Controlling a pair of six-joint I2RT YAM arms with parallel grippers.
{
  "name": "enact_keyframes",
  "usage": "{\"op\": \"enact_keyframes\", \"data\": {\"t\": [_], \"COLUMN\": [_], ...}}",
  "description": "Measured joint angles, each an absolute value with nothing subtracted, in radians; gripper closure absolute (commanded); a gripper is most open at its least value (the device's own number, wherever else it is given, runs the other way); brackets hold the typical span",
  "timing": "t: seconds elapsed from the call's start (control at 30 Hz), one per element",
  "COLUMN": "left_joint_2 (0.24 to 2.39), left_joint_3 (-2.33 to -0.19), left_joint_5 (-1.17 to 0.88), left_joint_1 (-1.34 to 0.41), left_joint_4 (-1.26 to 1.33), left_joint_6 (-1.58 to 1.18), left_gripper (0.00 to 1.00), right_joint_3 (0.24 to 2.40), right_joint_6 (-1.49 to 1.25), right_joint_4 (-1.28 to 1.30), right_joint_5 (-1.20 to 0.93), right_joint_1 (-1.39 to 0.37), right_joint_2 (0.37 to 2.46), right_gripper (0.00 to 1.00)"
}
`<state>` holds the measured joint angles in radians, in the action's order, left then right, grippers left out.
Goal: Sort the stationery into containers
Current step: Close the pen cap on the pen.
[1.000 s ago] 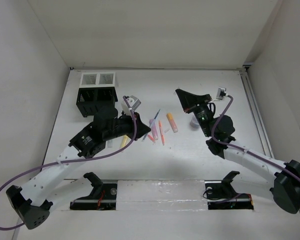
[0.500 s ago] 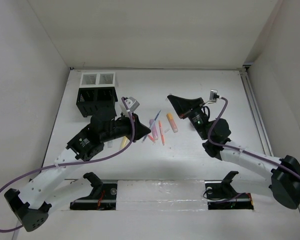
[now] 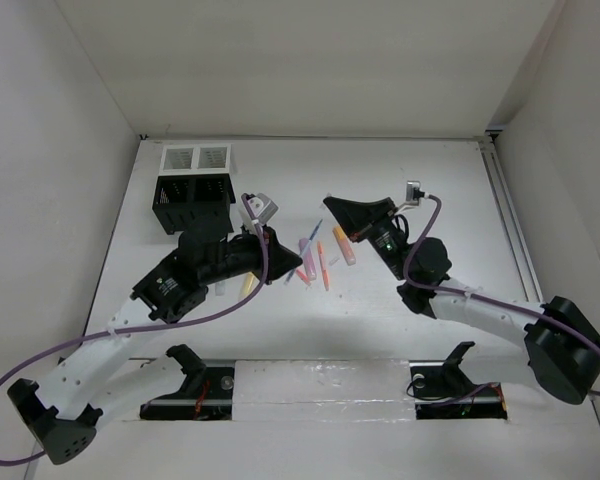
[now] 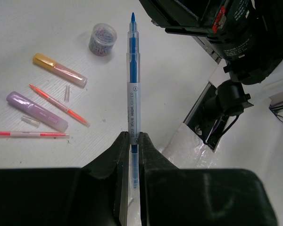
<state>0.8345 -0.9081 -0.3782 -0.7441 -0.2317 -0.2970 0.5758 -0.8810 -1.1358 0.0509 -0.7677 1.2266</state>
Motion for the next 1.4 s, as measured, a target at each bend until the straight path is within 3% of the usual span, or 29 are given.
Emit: {"op": "enact_keyframes", "data": {"t": [1.4], "left_joint_2": [0.811], "left_joint_3": [-0.907], "left_joint_5": [-0.345], "left_joint_1": [-0.744], "left_joint_4": [-0.228], "left_joint_6": [-0.297], "left_gripper": [1.00], "right_joint_3": [0.556], "right_joint_6": [-0.892], "right_joint_4": [-1.136], "right_joint_5": [-0.023], "right_joint_1": [-0.768], "right_joint_2": [1.225], "right_gripper": [1.00]}}
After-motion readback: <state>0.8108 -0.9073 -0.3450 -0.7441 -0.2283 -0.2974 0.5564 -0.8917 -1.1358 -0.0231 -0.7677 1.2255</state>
